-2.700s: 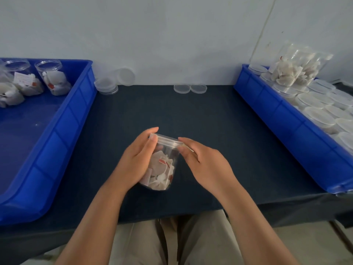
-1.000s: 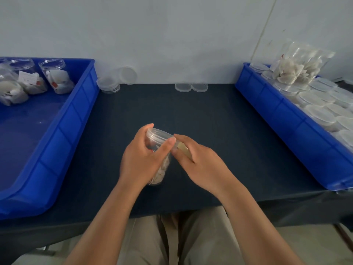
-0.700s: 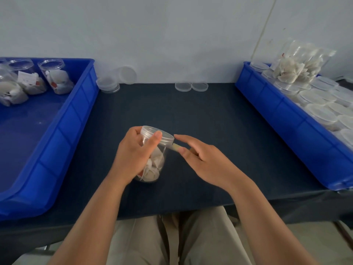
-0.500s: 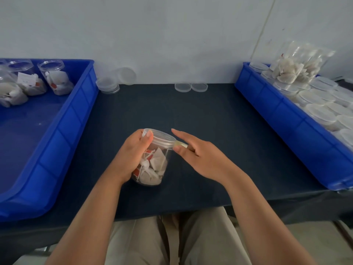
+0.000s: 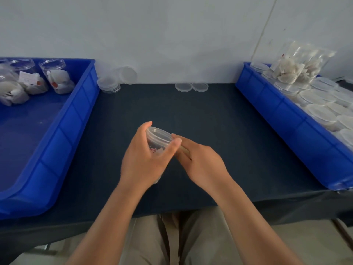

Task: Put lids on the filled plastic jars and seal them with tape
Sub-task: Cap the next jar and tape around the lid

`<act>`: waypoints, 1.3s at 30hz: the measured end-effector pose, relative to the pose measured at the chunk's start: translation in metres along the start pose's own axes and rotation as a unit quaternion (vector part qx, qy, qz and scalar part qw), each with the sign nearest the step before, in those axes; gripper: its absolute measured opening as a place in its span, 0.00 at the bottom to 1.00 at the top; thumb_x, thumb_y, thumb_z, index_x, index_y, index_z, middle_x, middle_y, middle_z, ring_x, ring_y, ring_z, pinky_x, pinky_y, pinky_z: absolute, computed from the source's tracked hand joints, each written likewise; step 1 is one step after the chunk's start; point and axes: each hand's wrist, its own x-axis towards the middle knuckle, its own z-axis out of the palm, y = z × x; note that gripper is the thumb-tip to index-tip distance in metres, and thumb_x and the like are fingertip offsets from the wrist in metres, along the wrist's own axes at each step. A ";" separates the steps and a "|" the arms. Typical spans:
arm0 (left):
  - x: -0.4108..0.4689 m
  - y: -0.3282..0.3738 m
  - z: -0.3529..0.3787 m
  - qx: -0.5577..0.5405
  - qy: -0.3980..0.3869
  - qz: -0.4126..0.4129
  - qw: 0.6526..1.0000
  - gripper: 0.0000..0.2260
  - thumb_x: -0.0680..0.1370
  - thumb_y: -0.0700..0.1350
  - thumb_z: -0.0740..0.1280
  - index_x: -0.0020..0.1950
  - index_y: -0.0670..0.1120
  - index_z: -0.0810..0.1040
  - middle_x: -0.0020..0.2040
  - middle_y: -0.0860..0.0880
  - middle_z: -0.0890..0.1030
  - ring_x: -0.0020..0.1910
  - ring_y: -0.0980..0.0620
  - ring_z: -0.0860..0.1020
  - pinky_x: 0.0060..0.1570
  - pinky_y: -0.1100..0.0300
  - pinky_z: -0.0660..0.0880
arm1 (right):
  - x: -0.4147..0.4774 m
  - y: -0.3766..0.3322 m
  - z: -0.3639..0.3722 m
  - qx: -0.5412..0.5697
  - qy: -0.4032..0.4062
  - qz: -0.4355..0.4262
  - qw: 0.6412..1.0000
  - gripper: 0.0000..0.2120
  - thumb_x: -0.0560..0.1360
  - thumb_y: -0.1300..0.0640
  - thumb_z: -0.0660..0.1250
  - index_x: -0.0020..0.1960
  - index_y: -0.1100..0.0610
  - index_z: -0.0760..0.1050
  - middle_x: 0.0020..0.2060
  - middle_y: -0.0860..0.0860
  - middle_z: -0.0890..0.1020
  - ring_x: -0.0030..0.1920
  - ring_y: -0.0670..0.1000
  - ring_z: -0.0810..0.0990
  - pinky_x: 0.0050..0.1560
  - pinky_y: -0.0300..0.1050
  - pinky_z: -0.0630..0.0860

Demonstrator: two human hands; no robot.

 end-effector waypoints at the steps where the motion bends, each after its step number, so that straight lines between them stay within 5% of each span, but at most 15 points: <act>1: 0.000 0.002 0.003 0.004 0.021 -0.007 1.000 0.40 0.67 0.81 0.62 0.75 0.65 0.63 0.55 0.70 0.74 0.50 0.73 0.74 0.44 0.69 0.67 | -0.001 -0.001 0.001 0.000 0.000 -0.003 1.000 0.23 0.85 0.33 0.52 0.77 0.35 0.66 0.50 0.39 0.85 0.47 0.43 0.83 0.45 0.44 0.81; 6: 0.013 -0.007 -0.003 -0.033 0.026 -0.028 0.999 0.32 0.68 0.78 0.65 0.70 0.68 0.68 0.51 0.72 0.77 0.52 0.79 0.73 0.45 0.67 0.70 | 0.001 0.009 -0.002 0.077 -0.069 0.002 0.995 0.27 0.82 0.31 0.57 0.79 0.35 0.60 0.38 0.39 0.79 0.40 0.35 0.79 0.36 0.33 0.71; 11: 0.027 -0.011 -0.016 -0.084 -0.030 -0.032 0.996 0.28 0.70 0.76 0.64 0.67 0.66 0.74 0.55 0.77 0.77 0.54 0.75 0.77 0.49 0.68 0.71 | 0.005 0.017 -0.009 0.071 -0.081 -0.017 0.994 0.24 0.82 0.31 0.53 0.77 0.32 0.58 0.37 0.42 0.79 0.37 0.45 0.80 0.34 0.45 0.78; 17: 0.033 -0.027 -0.022 -0.203 -0.134 -0.024 0.970 0.32 0.75 0.76 0.59 0.70 0.58 0.78 0.62 0.58 0.84 0.61 0.58 0.82 0.58 0.60 0.76 | 0.019 0.031 -0.015 0.092 -0.104 -0.015 0.990 0.23 0.81 0.29 0.54 0.75 0.24 0.58 0.40 0.46 0.81 0.42 0.45 0.81 0.41 0.39 0.76; 22: 0.037 -0.031 -0.020 -0.243 -0.212 -0.047 0.945 0.32 0.73 0.79 0.61 0.60 0.56 0.85 0.60 0.47 0.86 0.60 0.49 0.84 0.54 0.59 0.81 | 0.020 0.022 -0.010 0.070 -0.090 -0.025 0.993 0.28 0.77 0.24 0.49 0.76 0.26 0.61 0.43 0.27 0.78 0.42 0.36 0.79 0.38 0.35 0.70; 26: 0.035 -0.022 -0.020 -0.176 -0.154 -0.007 0.972 0.25 0.77 0.72 0.58 0.61 0.60 0.83 0.58 0.55 0.86 0.57 0.59 0.83 0.55 0.64 0.76 | 0.012 0.022 -0.008 0.034 -0.055 -0.009 0.998 0.26 0.81 0.29 0.51 0.78 0.32 0.63 0.41 0.29 0.79 0.41 0.36 0.79 0.34 0.34 0.67; 29: 0.026 -0.013 -0.022 -0.093 -0.048 0.025 0.994 0.19 0.80 0.69 0.60 0.67 0.66 0.77 0.56 0.68 0.82 0.55 0.69 0.80 0.47 0.73 0.74 | 0.007 0.017 -0.008 0.018 -0.035 0.004 0.999 0.25 0.83 0.31 0.51 0.78 0.35 0.66 0.45 0.36 0.83 0.44 0.39 0.81 0.39 0.39 0.77; 34: 0.003 0.000 -0.003 0.040 -0.033 0.014 0.999 0.45 0.65 0.83 0.64 0.76 0.62 0.62 0.60 0.64 0.75 0.55 0.62 0.76 0.45 0.66 0.71 | 0.000 0.006 -0.005 0.014 -0.011 -0.021 1.000 0.23 0.85 0.37 0.52 0.78 0.37 0.67 0.55 0.41 0.85 0.51 0.44 0.83 0.50 0.47 0.82; 39: 0.012 -0.005 -0.005 0.010 -0.009 0.002 1.000 0.36 0.67 0.80 0.64 0.72 0.66 0.67 0.54 0.66 0.78 0.51 0.65 0.79 0.46 0.65 0.74 | 0.005 0.020 -0.008 0.073 -0.089 -0.022 0.993 0.27 0.82 0.30 0.53 0.79 0.35 0.59 0.43 0.39 0.81 0.46 0.38 0.80 0.42 0.37 0.76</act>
